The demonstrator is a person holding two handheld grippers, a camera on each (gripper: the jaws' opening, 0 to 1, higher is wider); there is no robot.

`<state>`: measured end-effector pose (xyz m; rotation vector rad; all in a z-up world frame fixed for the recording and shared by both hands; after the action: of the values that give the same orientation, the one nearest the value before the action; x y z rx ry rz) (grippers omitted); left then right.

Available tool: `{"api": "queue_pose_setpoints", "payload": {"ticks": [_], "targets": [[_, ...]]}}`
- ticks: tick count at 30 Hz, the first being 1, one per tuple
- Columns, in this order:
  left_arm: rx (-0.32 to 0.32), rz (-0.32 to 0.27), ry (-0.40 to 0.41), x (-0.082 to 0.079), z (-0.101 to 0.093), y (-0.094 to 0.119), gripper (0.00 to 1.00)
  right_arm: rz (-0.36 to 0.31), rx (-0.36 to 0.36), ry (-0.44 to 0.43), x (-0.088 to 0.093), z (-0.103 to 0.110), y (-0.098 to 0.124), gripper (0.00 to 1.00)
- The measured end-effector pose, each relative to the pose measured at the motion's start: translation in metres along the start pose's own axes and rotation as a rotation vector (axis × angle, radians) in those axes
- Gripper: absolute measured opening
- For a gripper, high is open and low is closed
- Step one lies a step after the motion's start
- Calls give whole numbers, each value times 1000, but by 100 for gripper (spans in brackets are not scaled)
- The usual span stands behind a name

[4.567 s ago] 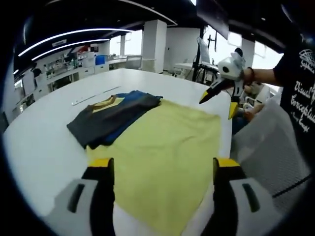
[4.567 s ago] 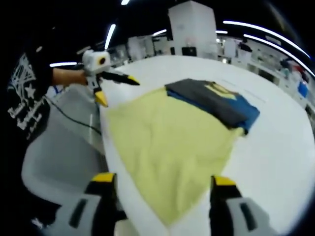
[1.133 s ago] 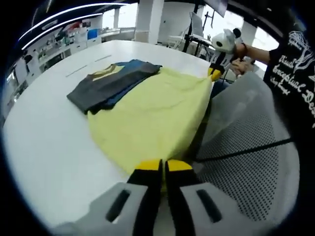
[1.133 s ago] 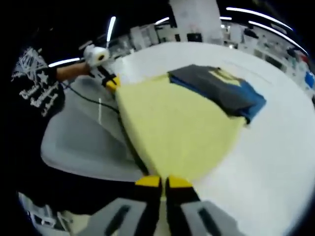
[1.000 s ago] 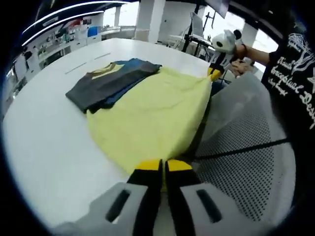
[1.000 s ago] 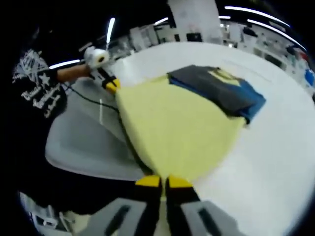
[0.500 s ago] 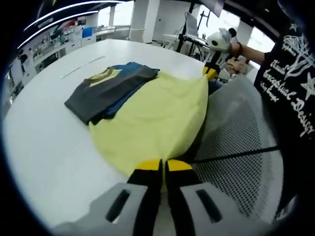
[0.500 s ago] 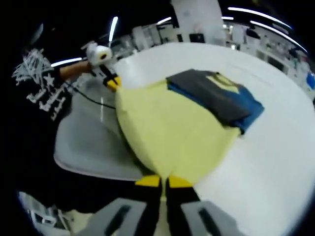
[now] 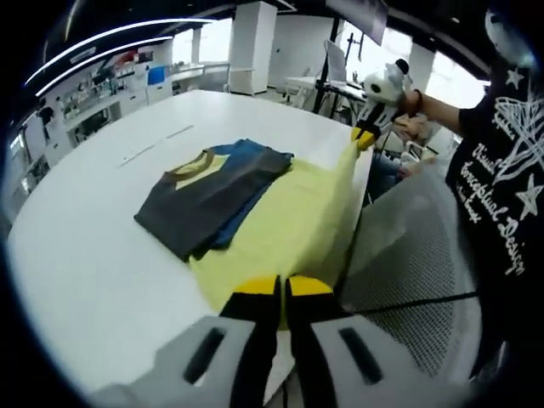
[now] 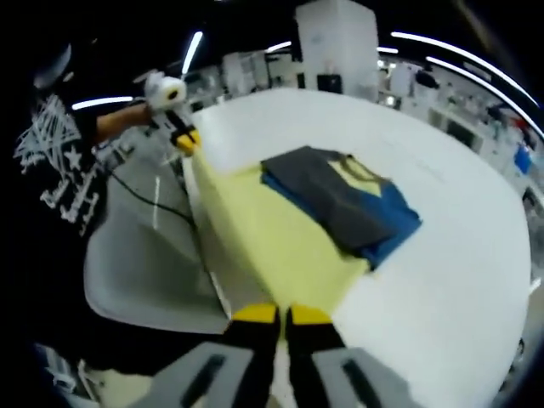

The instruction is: Fold the garment on the visible template until the final outline fits inside the template.

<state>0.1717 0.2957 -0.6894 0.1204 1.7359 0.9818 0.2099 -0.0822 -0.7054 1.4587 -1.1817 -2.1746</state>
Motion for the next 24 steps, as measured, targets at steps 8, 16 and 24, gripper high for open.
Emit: {"api": "queue_pose_setpoints", "payload": {"ticks": [8,16,24], "targets": [[-46,-13,-37,-28,18,-4,0,-61,57,15,-24,-20,6,0],[-109,-42,-47,-49,41,-7,0,-112,124,28,-49,-43,8,0],[-192,-88,-99,-70,72,-7,0,-158,176,36,-73,-63,10,0]]}}
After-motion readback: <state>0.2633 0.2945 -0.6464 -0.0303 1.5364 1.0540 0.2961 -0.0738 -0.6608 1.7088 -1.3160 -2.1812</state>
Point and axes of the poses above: the point that each gripper's makers call its tool centre point, and the gripper's own axes: y roughly backward along the fingers, z roughly to its left, x roughly out of its underside, the point moved 7 cm from there along y, roughly backward along the fingers, and after that the axes turned 4 degrees about -y, right-handed, at the moved point
